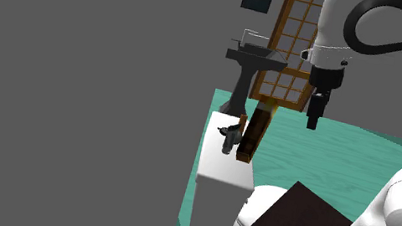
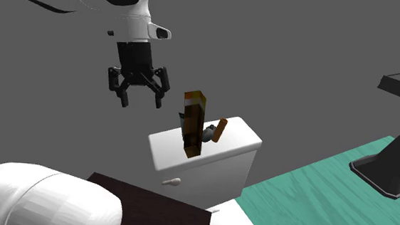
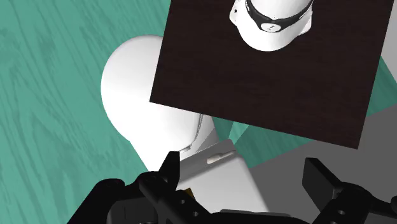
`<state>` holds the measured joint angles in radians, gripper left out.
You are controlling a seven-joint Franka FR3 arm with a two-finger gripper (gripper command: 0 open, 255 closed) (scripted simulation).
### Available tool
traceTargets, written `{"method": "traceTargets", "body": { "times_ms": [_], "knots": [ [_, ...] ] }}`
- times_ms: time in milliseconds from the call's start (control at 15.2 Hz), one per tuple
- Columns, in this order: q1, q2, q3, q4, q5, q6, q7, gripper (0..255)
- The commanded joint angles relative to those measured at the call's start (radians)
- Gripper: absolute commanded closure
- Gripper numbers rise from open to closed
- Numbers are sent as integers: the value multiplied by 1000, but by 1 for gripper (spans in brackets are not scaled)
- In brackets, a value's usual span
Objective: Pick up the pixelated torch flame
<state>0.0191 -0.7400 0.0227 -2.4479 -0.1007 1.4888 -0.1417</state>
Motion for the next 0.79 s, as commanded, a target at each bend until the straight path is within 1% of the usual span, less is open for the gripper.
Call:
{"method": "traceTargets", "body": {
  "times_ms": [0, 396, 726],
  "knots": [
    [0, 0, 0, 0, 0, 0, 0, 0],
    [1, 151, -112, 55, -61, 171, -192, 0],
    [12, 304, -193, 141, -68, 296, -353, 0]
  ]
}}
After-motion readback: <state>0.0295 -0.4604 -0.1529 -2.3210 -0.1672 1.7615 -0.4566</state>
